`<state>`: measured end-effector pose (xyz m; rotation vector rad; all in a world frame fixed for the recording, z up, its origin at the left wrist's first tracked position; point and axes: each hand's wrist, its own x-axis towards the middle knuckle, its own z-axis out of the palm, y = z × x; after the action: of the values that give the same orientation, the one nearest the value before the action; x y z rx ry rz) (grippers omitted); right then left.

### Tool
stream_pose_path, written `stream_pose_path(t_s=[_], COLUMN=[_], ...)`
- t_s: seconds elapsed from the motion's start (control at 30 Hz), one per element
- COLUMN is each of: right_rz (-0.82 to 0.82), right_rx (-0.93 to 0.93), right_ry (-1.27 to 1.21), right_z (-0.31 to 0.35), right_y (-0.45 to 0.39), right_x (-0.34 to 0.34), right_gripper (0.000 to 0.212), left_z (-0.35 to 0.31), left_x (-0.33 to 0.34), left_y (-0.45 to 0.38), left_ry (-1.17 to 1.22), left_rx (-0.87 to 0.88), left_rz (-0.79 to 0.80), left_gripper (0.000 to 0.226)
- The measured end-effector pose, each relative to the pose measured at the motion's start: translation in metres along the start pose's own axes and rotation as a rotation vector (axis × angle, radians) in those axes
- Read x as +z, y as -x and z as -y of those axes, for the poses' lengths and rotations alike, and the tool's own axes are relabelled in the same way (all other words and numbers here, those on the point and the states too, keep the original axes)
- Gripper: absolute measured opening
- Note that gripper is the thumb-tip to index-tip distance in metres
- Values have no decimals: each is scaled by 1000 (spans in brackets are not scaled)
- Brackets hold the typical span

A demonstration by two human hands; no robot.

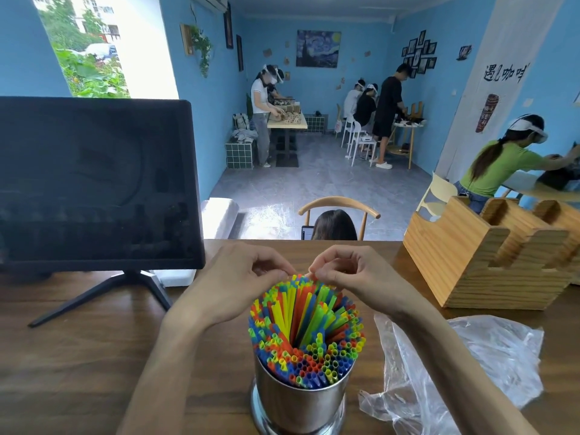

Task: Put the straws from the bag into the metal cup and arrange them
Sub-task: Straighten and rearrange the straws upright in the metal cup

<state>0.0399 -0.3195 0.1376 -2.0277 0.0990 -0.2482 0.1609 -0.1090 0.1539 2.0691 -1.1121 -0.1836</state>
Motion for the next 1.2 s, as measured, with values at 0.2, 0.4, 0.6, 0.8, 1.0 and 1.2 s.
stream_pose_path(t_s=[0.2, 0.4, 0.6, 0.8, 1.0, 1.2], right_rz=[3, 102, 243, 543, 581, 358], right_rx=[-51, -74, -93, -100, -99, -141], right_ry=[89, 286, 406, 450, 376, 348], right_z=[9, 15, 19, 35, 27, 23], right_y=[-4, -12, -20, -30, -34, -28], right_x=[3, 2, -9, -20, -18, -11], right_gripper=[11, 5, 6, 10, 13, 12], left_z=[-2, -1, 1, -1, -2, -4], left_x=[-1, -1, 4, 8, 10, 10], left_y=[3, 2, 2, -2, -2, 1], left_ry=[-10, 8, 65, 48, 38, 24], left_rx=[-15, -19, -32, -29, -26, -32], left_rz=[28, 30, 13, 31, 47, 0], left_gripper=[10, 6, 4, 6, 11, 9])
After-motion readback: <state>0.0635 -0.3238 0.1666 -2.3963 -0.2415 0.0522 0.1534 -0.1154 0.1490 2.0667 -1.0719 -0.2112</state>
